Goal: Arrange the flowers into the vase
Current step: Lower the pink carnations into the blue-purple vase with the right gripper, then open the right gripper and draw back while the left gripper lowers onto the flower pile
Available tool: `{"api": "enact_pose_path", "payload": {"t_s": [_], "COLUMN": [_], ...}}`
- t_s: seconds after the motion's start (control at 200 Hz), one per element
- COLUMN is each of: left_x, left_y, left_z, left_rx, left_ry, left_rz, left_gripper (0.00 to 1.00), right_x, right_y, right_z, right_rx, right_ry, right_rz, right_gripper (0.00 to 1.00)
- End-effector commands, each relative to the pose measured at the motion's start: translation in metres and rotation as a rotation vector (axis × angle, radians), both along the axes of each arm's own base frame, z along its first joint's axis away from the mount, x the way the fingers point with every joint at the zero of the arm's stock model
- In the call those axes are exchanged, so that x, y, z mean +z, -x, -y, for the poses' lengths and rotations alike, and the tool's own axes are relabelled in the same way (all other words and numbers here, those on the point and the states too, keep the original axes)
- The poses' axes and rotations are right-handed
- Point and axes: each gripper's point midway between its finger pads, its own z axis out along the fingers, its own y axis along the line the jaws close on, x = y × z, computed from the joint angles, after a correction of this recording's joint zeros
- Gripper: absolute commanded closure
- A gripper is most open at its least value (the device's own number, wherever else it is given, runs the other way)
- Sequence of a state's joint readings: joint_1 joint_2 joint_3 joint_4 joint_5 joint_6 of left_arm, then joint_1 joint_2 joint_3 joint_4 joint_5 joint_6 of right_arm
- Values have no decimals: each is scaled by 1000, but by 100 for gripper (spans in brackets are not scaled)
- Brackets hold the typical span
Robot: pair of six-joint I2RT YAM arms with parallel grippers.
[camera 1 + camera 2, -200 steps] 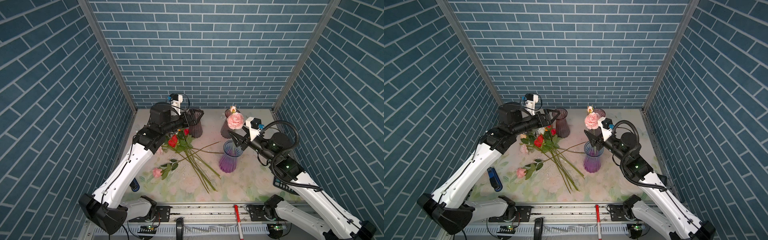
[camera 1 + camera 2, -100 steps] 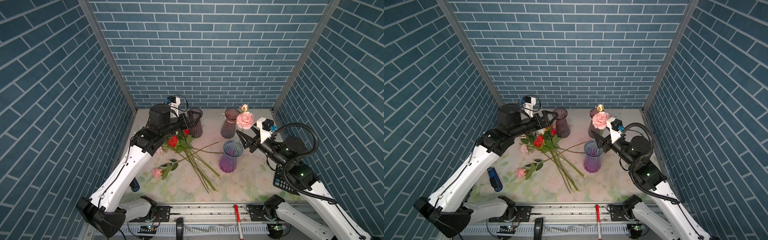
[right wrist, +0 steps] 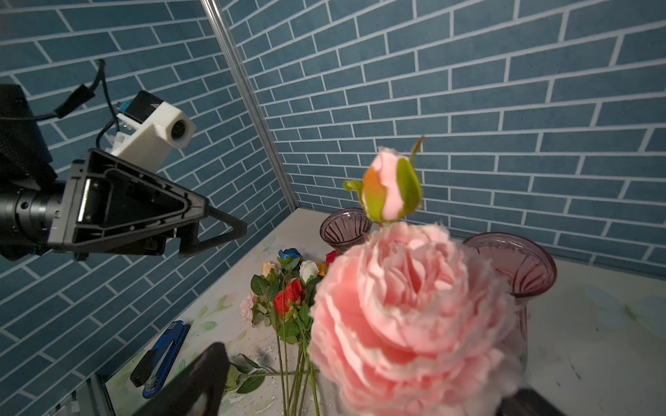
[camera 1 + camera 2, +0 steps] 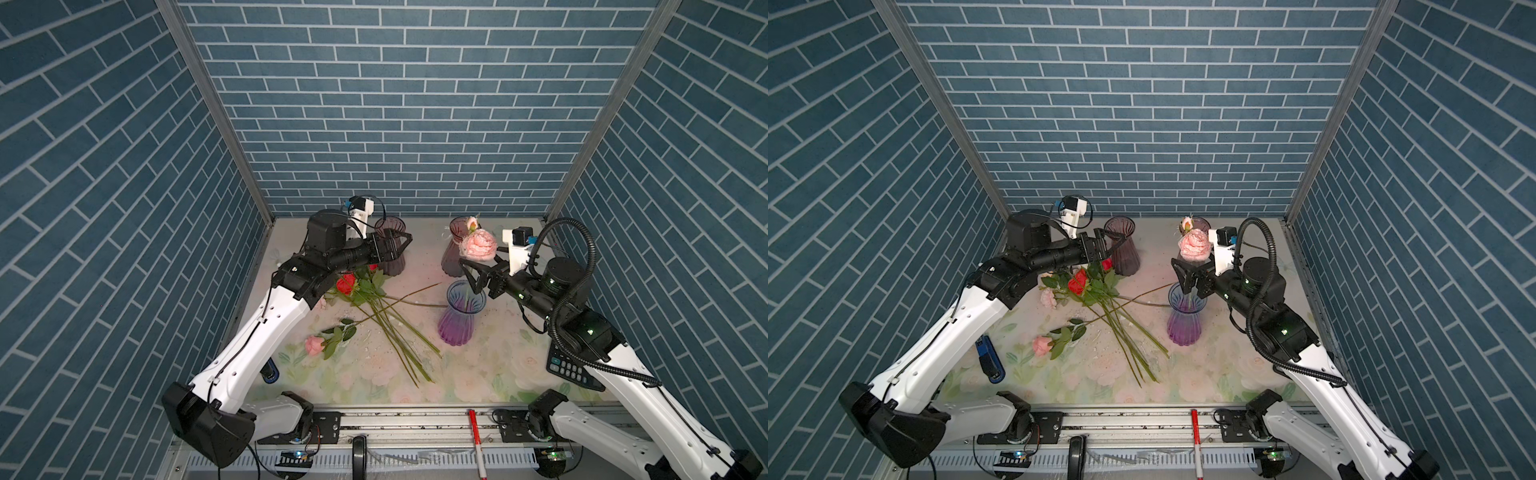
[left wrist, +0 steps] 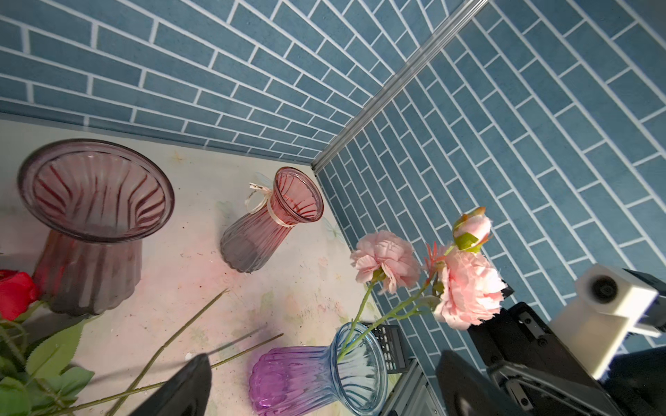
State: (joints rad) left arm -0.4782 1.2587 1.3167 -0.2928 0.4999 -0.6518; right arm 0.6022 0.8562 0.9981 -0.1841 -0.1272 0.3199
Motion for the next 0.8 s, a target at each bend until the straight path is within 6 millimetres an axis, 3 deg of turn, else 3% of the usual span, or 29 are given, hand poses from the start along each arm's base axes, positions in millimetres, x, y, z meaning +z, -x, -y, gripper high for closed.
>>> {"api": "enact_pose_path", "payload": {"t_s": [0.0, 0.155, 0.325, 0.375, 0.465, 0.53, 0.65, 0.795], "left_x": [4, -15, -29, -38, -54, -65, -80, -94], "left_y": [5, 8, 12, 12, 10, 9, 13, 25], "left_z": [7, 3, -8, -12, -25, -31, -29, -27], "left_rx": [-49, -33, 24, 45, 93, 116, 114, 83], "left_ry": [75, 45, 34, -6, -110, -155, -129, -124], "left_rz": [24, -26, -67, -82, -103, -117, -155, -220], "left_gripper": [0, 0, 0, 0, 0, 0, 0, 0], "right_x": [-1, -8, -17, -22, -27, -17, 9, 25], "right_y": [4, 12, 19, 17, 19, 20, 9, -11], "right_z": [16, 34, 37, 57, 121, 137, 132, 103], "right_rx": [-82, -161, -158, -273, -619, -665, -608, -460], "right_ry": [-12, 9, 57, 69, 79, 121, 139, 124], "right_rz": [-137, -239, -317, -343, -406, -379, -339, -373], "right_gripper": [1, 1, 1, 1, 1, 1, 1, 1]}}
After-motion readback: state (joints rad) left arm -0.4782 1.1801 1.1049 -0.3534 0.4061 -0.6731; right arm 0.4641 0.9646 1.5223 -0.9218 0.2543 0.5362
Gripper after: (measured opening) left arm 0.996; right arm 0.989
